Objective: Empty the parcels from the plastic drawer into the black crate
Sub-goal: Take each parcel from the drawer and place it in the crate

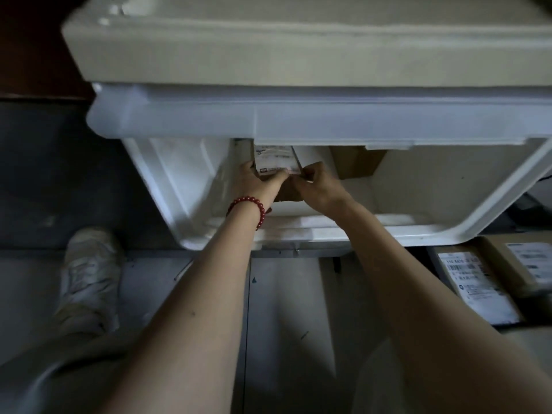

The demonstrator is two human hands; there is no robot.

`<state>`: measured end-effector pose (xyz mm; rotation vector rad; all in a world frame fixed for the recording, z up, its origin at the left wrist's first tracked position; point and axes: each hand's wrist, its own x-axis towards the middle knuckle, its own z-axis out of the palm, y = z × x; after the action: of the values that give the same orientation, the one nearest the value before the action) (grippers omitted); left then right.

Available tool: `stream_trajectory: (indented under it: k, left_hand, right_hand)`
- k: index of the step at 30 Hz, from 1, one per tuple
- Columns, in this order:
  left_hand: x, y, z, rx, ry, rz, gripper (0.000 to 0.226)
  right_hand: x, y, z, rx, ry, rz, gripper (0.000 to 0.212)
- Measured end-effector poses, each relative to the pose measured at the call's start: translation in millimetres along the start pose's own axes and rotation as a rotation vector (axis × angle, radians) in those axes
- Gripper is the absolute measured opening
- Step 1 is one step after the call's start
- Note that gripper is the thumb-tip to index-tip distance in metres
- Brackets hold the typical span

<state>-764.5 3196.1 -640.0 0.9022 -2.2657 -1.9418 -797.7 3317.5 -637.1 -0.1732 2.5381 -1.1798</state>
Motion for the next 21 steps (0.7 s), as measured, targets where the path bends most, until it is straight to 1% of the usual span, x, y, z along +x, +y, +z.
stream_trajectory:
  k: [4, 7, 10, 12, 14, 17, 21]
  left_hand:
    - [-32, 14, -12, -0.09, -0.072, 0.017, 0.065]
    - [-60, 19, -21, -0.117, -0.123, -0.026, 0.067]
    - [-92, 15, -27, -0.14, -0.153, -0.067, 0.065]
    - [-115, 11, -29, -0.176, -0.202, -0.087, 0.07]
    - [-135, 8, -31, -0.202, -0.251, -0.08, 0.074]
    - [-161, 5, -36, -0.182, -0.34, -0.054, 0.075]
    - [-183, 11, -56, -0.046, -0.472, -0.023, 0.073]
  right_hand:
    - [-35, -3, -15, -0.051, 0.004, -0.007, 0.039]
    - [-63, 0, -24, -0.028, -0.005, -0.043, 0.043]
    - [-96, 5, -30, 0.123, -0.041, -0.065, 0.056]
    - [-116, 9, -34, 0.259, -0.075, -0.037, 0.064]
    - [-135, 13, -40, 0.402, -0.088, -0.01, 0.068]
    - [-157, 17, -52, 0.532, -0.042, -0.002, 0.067]
    - [-172, 21, -64, 0.573, 0.031, -0.02, 0.059]
